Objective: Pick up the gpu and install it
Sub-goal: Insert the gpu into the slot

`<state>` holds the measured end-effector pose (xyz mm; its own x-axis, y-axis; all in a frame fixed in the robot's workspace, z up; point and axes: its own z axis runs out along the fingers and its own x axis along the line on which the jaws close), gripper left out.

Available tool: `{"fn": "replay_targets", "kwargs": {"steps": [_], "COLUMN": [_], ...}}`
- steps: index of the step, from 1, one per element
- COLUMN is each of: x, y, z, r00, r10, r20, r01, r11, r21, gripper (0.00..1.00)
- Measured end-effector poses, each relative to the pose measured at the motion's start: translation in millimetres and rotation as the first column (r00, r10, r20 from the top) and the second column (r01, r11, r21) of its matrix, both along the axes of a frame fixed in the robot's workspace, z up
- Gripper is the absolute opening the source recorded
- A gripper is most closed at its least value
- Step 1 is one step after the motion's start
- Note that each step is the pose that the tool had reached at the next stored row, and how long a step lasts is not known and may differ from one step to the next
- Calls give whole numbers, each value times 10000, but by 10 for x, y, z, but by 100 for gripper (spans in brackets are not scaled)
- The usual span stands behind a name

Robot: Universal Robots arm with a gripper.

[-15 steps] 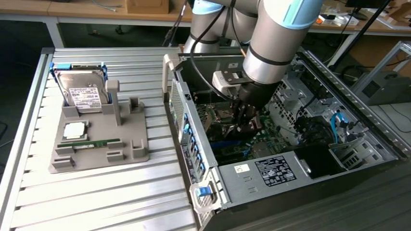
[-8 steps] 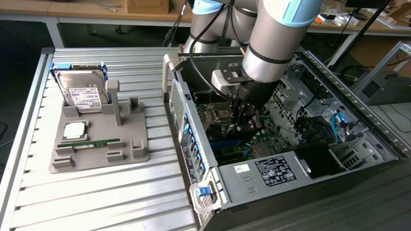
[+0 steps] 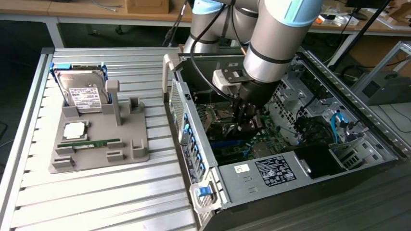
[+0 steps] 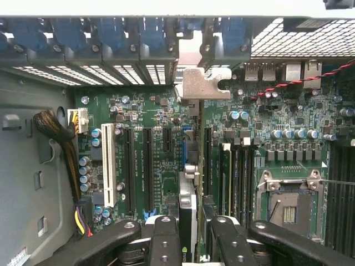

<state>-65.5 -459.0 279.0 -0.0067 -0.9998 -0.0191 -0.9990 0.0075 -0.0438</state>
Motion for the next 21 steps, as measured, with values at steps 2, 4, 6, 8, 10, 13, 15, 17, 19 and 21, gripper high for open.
{"fn": "replay_targets", "kwargs": {"steps": [2,4,6,8,10,13,15,17,19,21], "x": [17,31,76,135,176,181,180,179,179,179], "y": [0,0,1,0,0,0,0,0,1,0], "z": [3,10,10,10,10,11,8,5,4,4], "r00": [10000,10000,10000,10000,10000,10000,9997,9979,9969,9969], "r10": [-2,-1,-1,-2,-1,0,0,0,0,1], "r20": [-1,-1,-9,-28,-37,-38,251,644,782,788], "r01": [2,1,1,2,1,0,0,0,0,-1], "r11": [10000,10000,10000,10000,10000,10000,10000,10000,10000,10000], "r21": [-1,-1,0,-1,0,-1,-1,-1,-1,-1], "gripper": [27,27,27,27,27,27,27,27,27,27]}}
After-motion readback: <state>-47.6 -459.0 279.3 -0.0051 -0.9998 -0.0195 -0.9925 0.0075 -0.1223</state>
